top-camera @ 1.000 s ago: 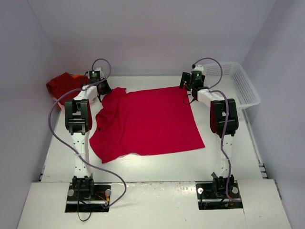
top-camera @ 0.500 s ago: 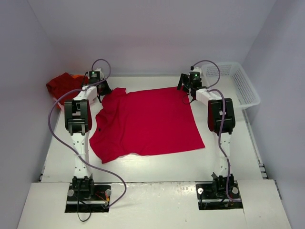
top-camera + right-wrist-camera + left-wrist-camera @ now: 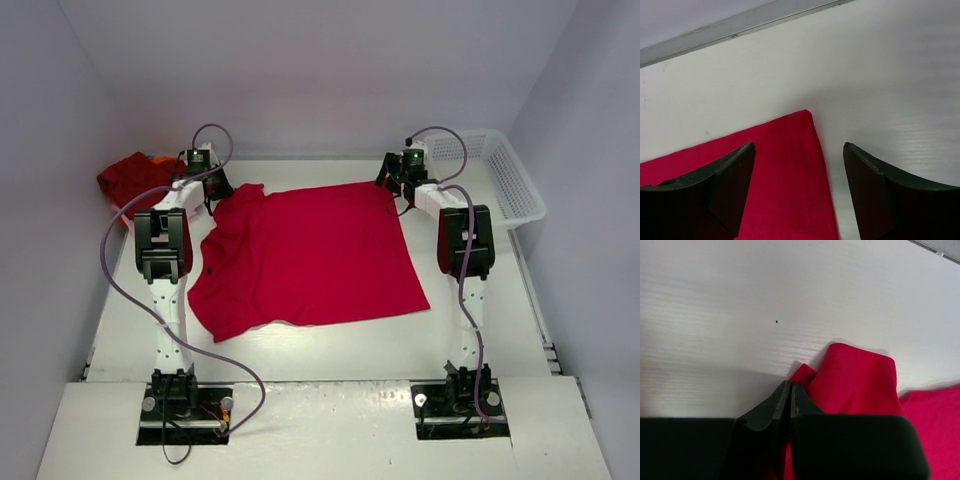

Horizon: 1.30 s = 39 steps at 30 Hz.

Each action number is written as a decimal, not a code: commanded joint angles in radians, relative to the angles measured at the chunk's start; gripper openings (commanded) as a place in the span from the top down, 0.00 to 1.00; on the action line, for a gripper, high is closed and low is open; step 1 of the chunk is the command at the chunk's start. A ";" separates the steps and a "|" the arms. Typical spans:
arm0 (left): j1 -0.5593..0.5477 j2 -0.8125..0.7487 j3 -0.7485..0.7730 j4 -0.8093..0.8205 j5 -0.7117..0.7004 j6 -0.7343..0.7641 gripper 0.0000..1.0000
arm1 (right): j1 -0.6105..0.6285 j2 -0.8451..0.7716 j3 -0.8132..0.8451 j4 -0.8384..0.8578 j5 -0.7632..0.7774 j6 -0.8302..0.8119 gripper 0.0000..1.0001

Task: Fold and stack the t-shirts
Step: Flatten the tshirt out

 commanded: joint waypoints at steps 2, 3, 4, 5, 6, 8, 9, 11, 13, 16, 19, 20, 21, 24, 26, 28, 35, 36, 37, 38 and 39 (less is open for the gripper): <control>-0.002 -0.098 0.006 0.033 -0.012 0.005 1.00 | -0.009 0.011 0.060 0.025 -0.014 0.011 0.33; -0.002 -0.098 0.006 0.034 -0.012 0.005 1.00 | -0.010 0.016 0.064 0.025 -0.015 0.011 0.34; -0.002 -0.096 0.006 0.036 -0.012 0.005 1.00 | -0.012 0.019 0.067 0.022 -0.017 0.013 0.34; -0.002 -0.096 0.008 0.034 -0.012 0.005 1.00 | -0.013 0.027 0.071 0.021 -0.023 0.014 0.35; -0.002 -0.095 0.008 0.034 -0.014 0.005 1.00 | -0.015 0.027 0.073 0.021 -0.024 0.017 0.38; 0.000 -0.091 0.008 0.034 -0.012 0.002 1.00 | -0.016 0.030 0.073 0.021 -0.026 0.022 0.40; 0.000 -0.093 0.006 0.034 -0.012 0.002 1.00 | -0.018 0.030 0.073 0.019 -0.026 0.022 0.41; 0.001 -0.093 0.003 0.036 -0.011 -0.003 1.00 | -0.016 0.033 0.074 0.019 -0.032 0.025 0.43; 0.001 -0.095 -0.002 0.039 -0.009 -0.006 1.00 | -0.018 0.036 0.073 0.019 -0.038 0.030 0.49; 0.001 -0.095 -0.006 0.042 -0.009 -0.006 1.00 | -0.018 0.037 0.064 0.019 -0.040 0.033 0.57; 0.001 -0.095 -0.008 0.043 -0.009 -0.008 1.00 | -0.018 0.037 0.054 0.019 -0.038 0.036 0.67; 0.001 -0.095 -0.006 0.043 -0.009 -0.009 1.00 | -0.018 0.036 0.053 0.019 -0.038 0.036 0.71; 0.003 -0.096 -0.008 0.045 -0.009 -0.011 1.00 | -0.018 0.036 0.051 0.019 -0.038 0.039 0.71; 0.005 -0.101 -0.017 0.051 -0.009 -0.017 1.00 | -0.018 0.033 0.048 0.016 -0.040 0.044 0.88; 0.006 -0.104 -0.018 0.053 -0.005 -0.018 1.00 | -0.016 0.031 0.047 0.015 -0.038 0.042 0.93; 0.006 -0.107 -0.017 0.053 -0.003 -0.021 1.00 | -0.018 0.028 0.045 0.012 -0.035 0.041 0.96; 0.006 -0.133 -0.017 0.043 0.004 -0.026 1.00 | -0.016 0.004 0.041 0.001 -0.023 0.024 1.00; 0.006 -0.139 -0.015 0.040 0.003 -0.026 1.00 | -0.016 -0.002 0.042 -0.004 -0.018 0.021 1.00; 0.006 -0.145 -0.014 0.034 0.003 -0.024 1.00 | -0.018 -0.015 0.042 -0.005 -0.014 0.018 1.00; 0.009 -0.159 -0.012 0.031 0.003 -0.023 1.00 | -0.018 -0.022 0.042 -0.011 -0.009 0.010 1.00; 0.009 -0.167 -0.011 0.025 0.001 -0.023 1.00 | -0.018 -0.032 0.042 -0.019 -0.001 0.005 1.00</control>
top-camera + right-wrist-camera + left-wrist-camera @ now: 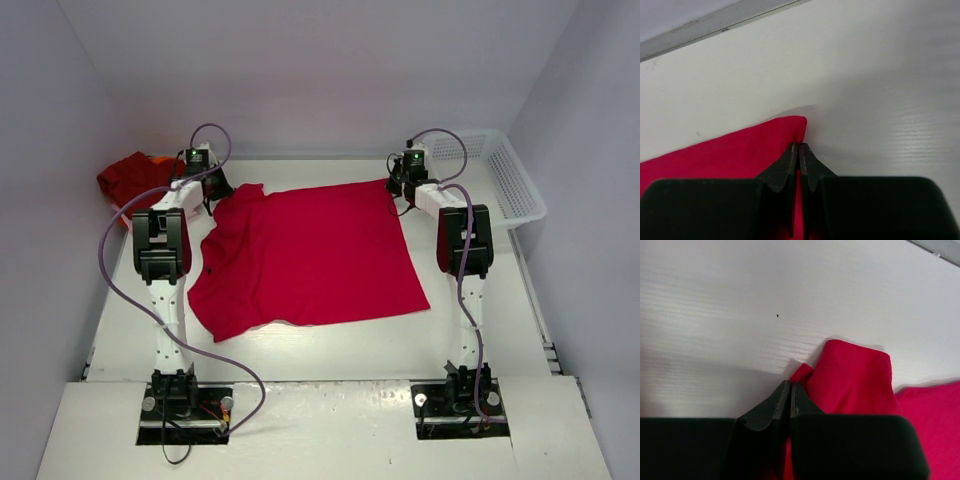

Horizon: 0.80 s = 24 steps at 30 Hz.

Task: Fold and stack the t-shirts
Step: Flatten the tshirt out

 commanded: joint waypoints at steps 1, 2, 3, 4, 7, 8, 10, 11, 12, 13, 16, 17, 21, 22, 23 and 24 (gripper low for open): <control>0.011 -0.151 0.022 0.012 0.001 -0.002 1.00 | -0.003 -0.090 -0.001 0.001 0.028 -0.026 1.00; 0.011 -0.169 0.023 0.007 0.001 -0.001 1.00 | -0.003 -0.102 -0.006 -0.005 0.033 -0.035 1.00; 0.011 -0.180 0.023 0.006 -0.001 -0.002 1.00 | -0.005 -0.116 -0.010 -0.007 0.036 -0.039 1.00; 0.011 -0.191 0.025 0.000 -0.001 -0.002 1.00 | -0.005 -0.142 -0.024 -0.007 0.044 -0.041 1.00; 0.011 -0.234 0.023 -0.011 -0.004 -0.005 1.00 | -0.005 -0.191 -0.041 -0.012 0.045 -0.046 1.00; 0.011 -0.255 0.022 -0.013 -0.002 -0.005 1.00 | -0.005 -0.204 -0.052 -0.013 0.045 -0.047 1.00; 0.011 -0.277 0.014 -0.016 -0.005 -0.004 1.00 | -0.006 -0.237 -0.064 -0.015 0.047 -0.047 1.00; 0.011 -0.297 0.006 -0.017 -0.007 -0.002 1.00 | -0.005 -0.247 -0.076 -0.013 0.048 -0.049 1.00; 0.011 -0.303 0.003 -0.019 -0.008 -0.002 1.00 | -0.005 -0.256 -0.082 -0.015 0.048 -0.049 1.00; 0.011 -0.309 0.000 -0.025 -0.010 -0.001 1.00 | -0.005 -0.274 -0.088 -0.015 0.050 -0.047 1.00; 0.012 -0.332 -0.018 -0.025 -0.001 -0.007 1.00 | -0.005 -0.306 -0.118 -0.015 0.044 -0.044 1.00; 0.012 -0.338 -0.023 -0.026 0.003 -0.007 1.00 | -0.003 -0.311 -0.125 -0.013 0.047 -0.046 1.00; 0.011 -0.335 -0.037 -0.023 0.010 -0.002 1.00 | -0.001 -0.322 -0.148 -0.013 0.059 -0.056 1.00; 0.009 -0.329 -0.037 -0.023 0.009 -0.001 1.00 | -0.003 -0.314 -0.151 -0.015 0.061 -0.058 1.00; 0.011 -0.312 -0.035 -0.026 0.007 -0.002 1.00 | -0.003 -0.311 -0.150 -0.013 0.059 -0.061 1.00; 0.011 -0.298 -0.031 -0.034 0.004 -0.004 1.00 | -0.003 -0.305 -0.150 -0.013 0.059 -0.063 1.00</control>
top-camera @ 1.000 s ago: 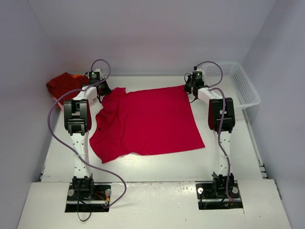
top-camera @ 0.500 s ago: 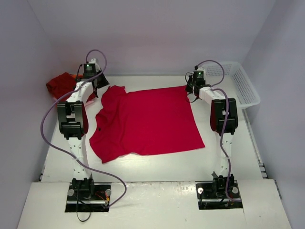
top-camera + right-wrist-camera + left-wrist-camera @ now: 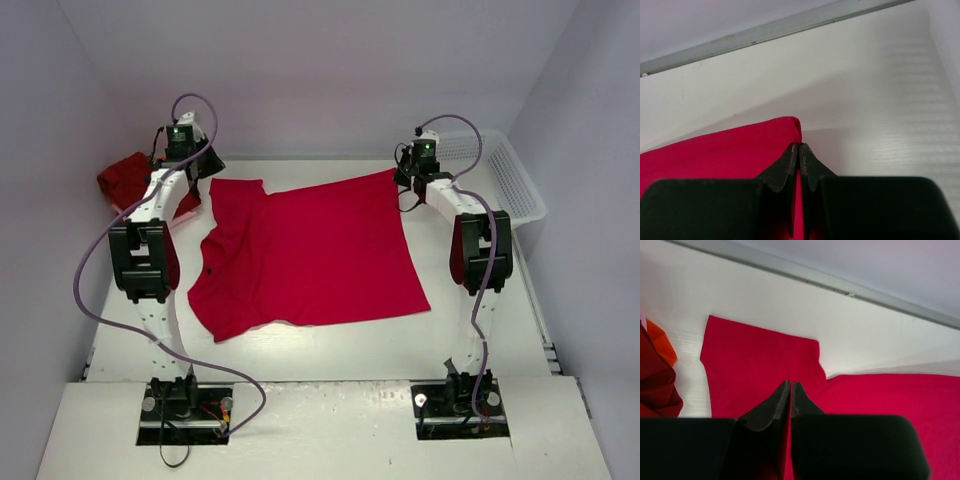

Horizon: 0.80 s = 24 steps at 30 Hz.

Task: Fold and stack the t-shirts
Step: Flatten the tshirt out

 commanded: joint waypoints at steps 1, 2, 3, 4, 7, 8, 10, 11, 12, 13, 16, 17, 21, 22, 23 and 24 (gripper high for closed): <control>0.008 0.001 0.039 -0.003 0.010 0.000 1.00 | -0.002 -0.042 0.004 0.032 0.025 -0.020 1.00; 0.008 0.035 0.048 -0.007 0.013 0.001 0.86 | -0.002 -0.036 0.005 0.033 0.025 -0.021 1.00; 0.008 0.051 0.054 -0.009 0.014 0.001 0.75 | -0.002 -0.029 0.007 0.035 0.025 -0.023 1.00; 0.008 0.064 0.063 -0.007 0.013 0.003 0.70 | -0.003 -0.020 0.008 0.035 0.025 -0.023 1.00; 0.010 0.127 0.082 0.003 -0.002 0.003 0.62 | -0.003 -0.008 0.008 0.036 0.028 -0.032 1.00; 0.010 0.138 0.088 0.006 -0.005 0.001 0.60 | -0.005 -0.006 0.010 0.038 0.030 -0.035 1.00; 0.010 0.158 0.103 0.009 -0.015 0.001 0.54 | -0.005 0.001 0.011 0.040 0.030 -0.044 1.00; 0.010 0.176 0.116 0.011 -0.030 0.001 0.52 | -0.005 0.004 0.010 0.040 0.030 -0.046 1.00; 0.010 0.184 0.122 0.014 -0.038 0.001 0.50 | -0.005 0.006 0.011 0.041 0.031 -0.047 1.00; 0.008 0.192 0.128 0.016 -0.044 0.003 0.49 | -0.005 0.009 0.008 0.041 0.031 -0.050 1.00; 0.008 0.212 0.146 0.026 -0.068 0.015 0.47 | -0.005 0.014 0.004 0.046 0.030 -0.054 1.00; 0.008 0.222 0.155 0.026 -0.074 0.016 0.47 | -0.005 0.015 0.001 0.049 0.027 -0.054 1.00; 0.010 0.253 0.218 0.019 -0.073 0.024 0.47 | -0.005 0.027 -0.006 0.053 0.025 -0.054 1.00; 0.008 0.259 0.226 0.020 -0.067 0.023 0.47 | -0.005 0.030 -0.007 0.055 0.025 -0.054 1.00; 0.010 0.261 0.232 0.020 -0.064 0.021 0.47 | -0.003 0.032 -0.007 0.058 0.022 -0.052 1.00; 0.008 0.261 0.235 0.022 -0.062 0.021 0.47 | -0.005 0.038 -0.007 0.059 0.017 -0.051 1.00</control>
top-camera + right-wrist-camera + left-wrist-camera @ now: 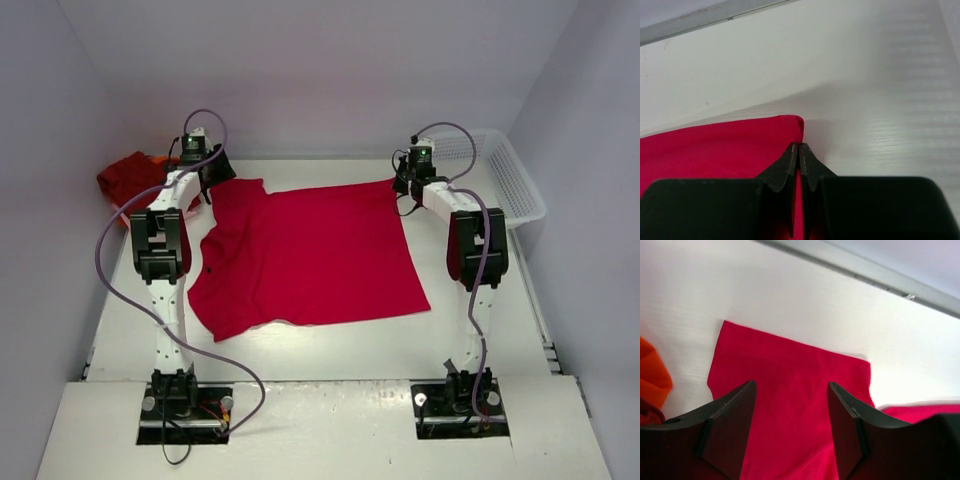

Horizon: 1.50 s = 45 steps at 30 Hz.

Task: Fold and stack the t-shirts
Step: Flatten the tshirt out

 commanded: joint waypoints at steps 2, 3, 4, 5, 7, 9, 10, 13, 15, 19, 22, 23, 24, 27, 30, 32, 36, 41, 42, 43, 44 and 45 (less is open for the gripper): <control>0.005 -0.034 0.052 0.051 0.003 0.023 0.46 | -0.005 -0.006 0.005 0.071 0.006 -0.009 1.00; 0.002 -0.038 0.052 0.052 0.002 0.028 0.46 | -0.005 -0.003 0.007 0.072 0.003 -0.006 1.00; 0.002 -0.040 0.053 0.052 -0.004 0.041 0.46 | -0.005 -0.002 0.007 0.072 -0.002 -0.006 1.00; 0.000 -0.038 0.055 0.052 -0.009 0.046 0.46 | -0.005 0.000 0.004 0.076 -0.004 -0.004 1.00; 0.002 -0.026 0.064 0.039 -0.013 0.061 0.46 | -0.003 0.000 0.002 0.076 -0.005 -0.004 1.00; 0.002 -0.006 0.090 0.027 -0.017 0.069 0.46 | -0.003 -0.003 -0.004 0.077 -0.005 -0.007 1.00; 0.002 0.001 0.095 0.025 -0.018 0.074 0.46 | -0.003 -0.003 -0.004 0.079 -0.005 -0.007 1.00; 0.002 0.020 0.116 0.032 -0.026 0.087 0.46 | -0.003 -0.005 -0.006 0.077 -0.004 -0.013 1.00; 0.000 0.032 0.147 0.024 -0.024 0.097 0.45 | -0.003 -0.006 -0.004 0.077 -0.004 -0.014 1.00; 0.002 0.060 0.194 0.002 -0.009 0.121 0.42 | -0.005 -0.009 -0.004 0.079 -0.008 -0.013 1.00; 0.006 0.071 0.210 -0.002 -0.015 0.136 0.41 | -0.005 -0.008 -0.003 0.079 -0.011 -0.013 1.00; 0.008 0.075 0.216 -0.010 -0.017 0.138 0.40 | -0.005 -0.008 -0.004 0.077 -0.013 -0.014 1.00; 0.008 0.080 0.224 -0.014 -0.015 0.141 0.40 | -0.005 -0.010 -0.004 0.079 -0.013 -0.015 1.00; 0.010 0.089 0.230 -0.014 -0.015 0.147 0.40 | -0.005 -0.014 -0.004 0.077 -0.014 -0.015 1.00; 0.008 0.103 0.231 -0.019 -0.020 0.158 0.40 | -0.005 -0.016 -0.004 0.077 -0.017 -0.014 1.00; 0.008 0.106 0.221 -0.019 -0.020 0.161 0.40 | -0.005 -0.014 -0.003 0.079 -0.017 -0.015 1.00; 0.003 0.103 0.191 -0.011 -0.023 0.161 0.40 | -0.003 -0.005 -0.001 0.080 -0.020 -0.010 1.00; -0.003 0.100 0.168 -0.013 -0.027 0.163 0.40 | -0.005 0.006 -0.003 0.085 -0.027 -0.003 1.00; -0.003 0.101 0.165 -0.011 -0.029 0.163 0.40 | -0.003 0.006 -0.006 0.086 -0.027 0.000 1.00; -0.004 0.101 0.168 -0.019 -0.030 0.164 0.40 | -0.005 0.006 -0.006 0.088 -0.028 0.000 1.00; -0.006 0.103 0.170 -0.021 -0.032 0.166 0.40 | -0.005 0.006 -0.009 0.089 -0.028 0.000 1.00; -0.007 0.103 0.173 -0.025 -0.033 0.163 0.40 | -0.005 0.006 -0.012 0.091 -0.028 0.002 1.00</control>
